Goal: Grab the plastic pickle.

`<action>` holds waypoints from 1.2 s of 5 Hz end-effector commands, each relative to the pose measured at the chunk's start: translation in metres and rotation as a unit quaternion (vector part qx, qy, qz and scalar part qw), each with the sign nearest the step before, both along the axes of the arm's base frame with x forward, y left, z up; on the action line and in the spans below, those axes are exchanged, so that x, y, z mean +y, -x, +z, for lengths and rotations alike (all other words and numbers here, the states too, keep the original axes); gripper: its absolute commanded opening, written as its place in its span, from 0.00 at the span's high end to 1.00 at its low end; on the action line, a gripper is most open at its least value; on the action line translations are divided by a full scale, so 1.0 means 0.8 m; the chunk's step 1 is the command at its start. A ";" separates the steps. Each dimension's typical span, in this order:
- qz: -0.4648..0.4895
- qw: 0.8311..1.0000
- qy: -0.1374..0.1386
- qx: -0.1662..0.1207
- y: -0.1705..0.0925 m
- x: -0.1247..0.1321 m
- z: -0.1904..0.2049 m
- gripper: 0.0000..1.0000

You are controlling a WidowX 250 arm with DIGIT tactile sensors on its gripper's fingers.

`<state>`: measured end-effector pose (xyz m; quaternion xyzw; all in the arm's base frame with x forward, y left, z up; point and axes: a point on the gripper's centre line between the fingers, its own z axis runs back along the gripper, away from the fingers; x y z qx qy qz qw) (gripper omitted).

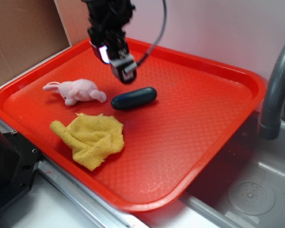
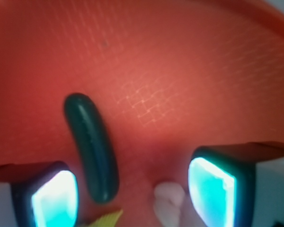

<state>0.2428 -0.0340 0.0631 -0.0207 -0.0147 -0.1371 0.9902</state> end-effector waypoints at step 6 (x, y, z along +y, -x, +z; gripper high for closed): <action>0.006 1.000 0.003 0.002 -0.023 0.011 0.011 1.00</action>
